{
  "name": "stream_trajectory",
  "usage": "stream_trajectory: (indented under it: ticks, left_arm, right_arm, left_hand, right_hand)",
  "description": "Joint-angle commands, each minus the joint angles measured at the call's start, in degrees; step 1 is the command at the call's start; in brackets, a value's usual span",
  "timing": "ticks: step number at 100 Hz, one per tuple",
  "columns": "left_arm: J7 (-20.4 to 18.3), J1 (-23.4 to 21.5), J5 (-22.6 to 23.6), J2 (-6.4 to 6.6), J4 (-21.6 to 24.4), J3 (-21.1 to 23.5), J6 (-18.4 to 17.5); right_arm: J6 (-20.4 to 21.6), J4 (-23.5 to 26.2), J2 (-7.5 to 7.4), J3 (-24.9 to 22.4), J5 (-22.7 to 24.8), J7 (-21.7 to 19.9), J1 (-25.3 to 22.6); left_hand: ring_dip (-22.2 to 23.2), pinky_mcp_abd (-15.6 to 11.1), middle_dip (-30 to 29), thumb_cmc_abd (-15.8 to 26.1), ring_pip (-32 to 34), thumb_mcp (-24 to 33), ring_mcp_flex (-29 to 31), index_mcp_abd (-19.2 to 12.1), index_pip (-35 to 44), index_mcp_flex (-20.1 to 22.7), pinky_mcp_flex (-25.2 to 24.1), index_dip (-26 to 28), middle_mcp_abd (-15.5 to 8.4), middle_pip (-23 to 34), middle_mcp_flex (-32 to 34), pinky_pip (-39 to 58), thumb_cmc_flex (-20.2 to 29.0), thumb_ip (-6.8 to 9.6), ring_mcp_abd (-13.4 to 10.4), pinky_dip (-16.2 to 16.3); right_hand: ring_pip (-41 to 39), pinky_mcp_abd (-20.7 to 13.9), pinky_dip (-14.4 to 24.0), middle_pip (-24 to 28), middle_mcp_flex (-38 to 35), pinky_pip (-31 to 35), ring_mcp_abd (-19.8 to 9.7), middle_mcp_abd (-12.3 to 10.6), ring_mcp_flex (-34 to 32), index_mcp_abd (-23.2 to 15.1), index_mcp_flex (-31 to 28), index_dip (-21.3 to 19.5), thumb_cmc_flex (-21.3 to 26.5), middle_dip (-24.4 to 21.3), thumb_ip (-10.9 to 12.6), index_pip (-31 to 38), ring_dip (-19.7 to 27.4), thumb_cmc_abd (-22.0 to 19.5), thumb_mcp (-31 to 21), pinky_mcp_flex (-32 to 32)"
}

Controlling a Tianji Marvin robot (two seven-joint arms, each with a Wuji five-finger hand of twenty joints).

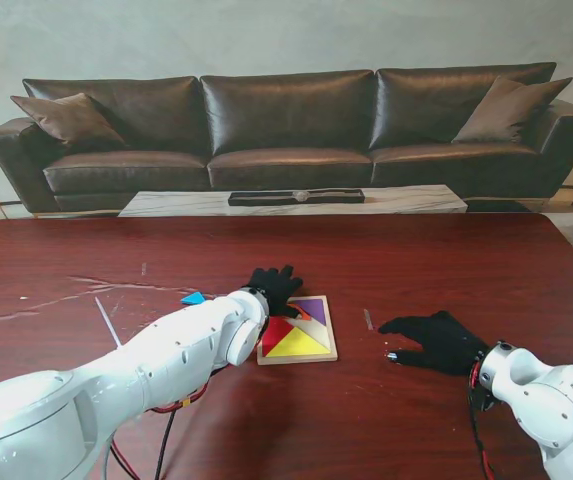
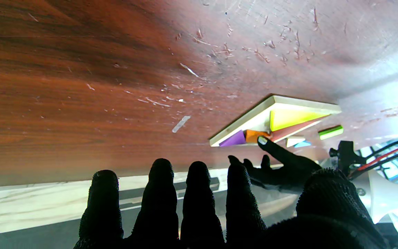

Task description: Assemble the tangram pieces into a square

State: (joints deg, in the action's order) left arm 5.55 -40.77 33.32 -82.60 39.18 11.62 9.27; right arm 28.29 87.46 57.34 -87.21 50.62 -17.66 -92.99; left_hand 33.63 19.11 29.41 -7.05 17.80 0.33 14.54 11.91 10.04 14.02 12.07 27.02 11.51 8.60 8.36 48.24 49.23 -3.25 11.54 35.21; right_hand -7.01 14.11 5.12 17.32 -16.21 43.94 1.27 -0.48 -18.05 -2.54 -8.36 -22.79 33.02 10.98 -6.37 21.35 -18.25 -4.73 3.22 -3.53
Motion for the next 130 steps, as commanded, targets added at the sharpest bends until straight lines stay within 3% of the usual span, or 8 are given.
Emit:
stream_trajectory:
  ticks: [1,34,67,90,115,130]
  left_arm:
    - [-0.22,0.21,-0.40,-0.11,-0.05,0.13,-0.74]
    - [-0.87,1.05,-0.58,-1.40,-2.71,-1.52,-2.93]
    - [0.45,1.35,-0.33,-2.41,-5.13,-2.12,-2.32]
    - [-0.47,1.27,0.22,-1.43,-4.07,-2.31,-1.44]
    - [-0.77,1.03,0.96,-0.33,-2.67,-2.13,-0.46]
    - [-0.75,0.33,1.42,1.23,0.46,-0.83,0.38]
  right_arm:
    - [0.04,0.08,-0.09,0.19,0.26,-0.01,-0.31]
    - [-0.05,0.08,-0.10,0.17,0.21,-0.13,-0.34]
    - [0.03,0.03,-0.10,0.06,0.26,-0.03,-0.47]
    - [-0.01,0.00,-0.10,0.15,0.15,-0.12,-0.41]
    - [-0.07,-0.07,-0.12,0.50,0.07,-0.21,-0.18]
    - [-0.15,-0.06,-0.11,0.62,0.08,-0.21,-0.12]
  left_hand:
    - [0.17,0.62,-0.01,-0.55,0.62,0.29,0.06,-0.17,0.92,0.63,-0.53,0.50,1.48,0.59,-0.44,0.37,1.03,2.70,0.05,0.81]
    - [0.17,0.36,-0.23,-1.35,0.71,0.55,0.91,-0.31,1.93,0.69,0.35,0.42,1.33,1.13,-0.06,0.87,1.40,2.80,-0.08,1.20]
    - [1.19,-0.72,-0.05,-0.96,3.12,4.74,3.73,-0.67,7.27,2.03,2.57,1.14,1.16,5.49,1.14,3.03,6.38,2.59,-0.56,1.62]
    - [1.18,-0.94,-0.50,-1.13,3.76,7.11,4.93,-0.88,9.42,1.81,3.21,0.76,1.02,6.54,1.42,3.57,7.85,2.55,-1.76,1.37]
    - [1.03,-1.01,-0.81,-1.28,3.76,8.22,4.99,-1.10,10.47,1.67,3.27,0.38,1.10,6.84,1.43,3.70,7.54,2.34,-1.55,1.15]
    - [0.97,-0.77,-1.15,-1.15,3.55,7.40,4.08,-1.41,10.47,1.38,2.70,-0.02,1.09,6.40,1.18,3.47,5.21,2.07,-0.47,0.99]
  right_hand:
    - [-0.01,0.83,-0.88,0.83,0.01,0.52,-0.66,0.01,-0.81,-0.05,2.55,0.63,1.28,0.50,1.43,0.00,-0.67,-0.20,-0.29,-0.90]
    - [-0.01,0.80,-0.89,0.86,0.02,0.51,-0.61,0.07,-0.80,-0.05,2.54,0.60,1.33,0.52,1.43,0.00,-0.69,-0.15,-0.31,-0.92]
    - [-0.03,0.84,-0.90,0.88,-0.03,0.51,-0.60,0.05,-0.86,-0.05,2.55,0.58,1.33,0.53,1.43,0.01,-0.70,-0.18,-0.29,-0.91]
    - [-0.01,0.86,-0.92,0.84,0.03,0.49,-0.67,0.00,-0.83,-0.06,2.54,0.57,1.32,0.52,1.42,0.01,-0.69,-0.16,-0.28,-0.94]
    - [0.01,0.86,-0.92,0.87,-0.07,0.49,-0.63,0.02,-0.80,-0.13,2.53,0.56,1.28,0.52,1.42,0.02,-0.69,-0.19,-0.28,-0.93]
    - [-0.01,0.82,-0.92,0.83,-0.04,0.49,-0.53,0.08,-0.83,-0.11,2.51,0.56,1.28,0.51,1.43,0.02,-0.69,-0.21,-0.28,-0.92]
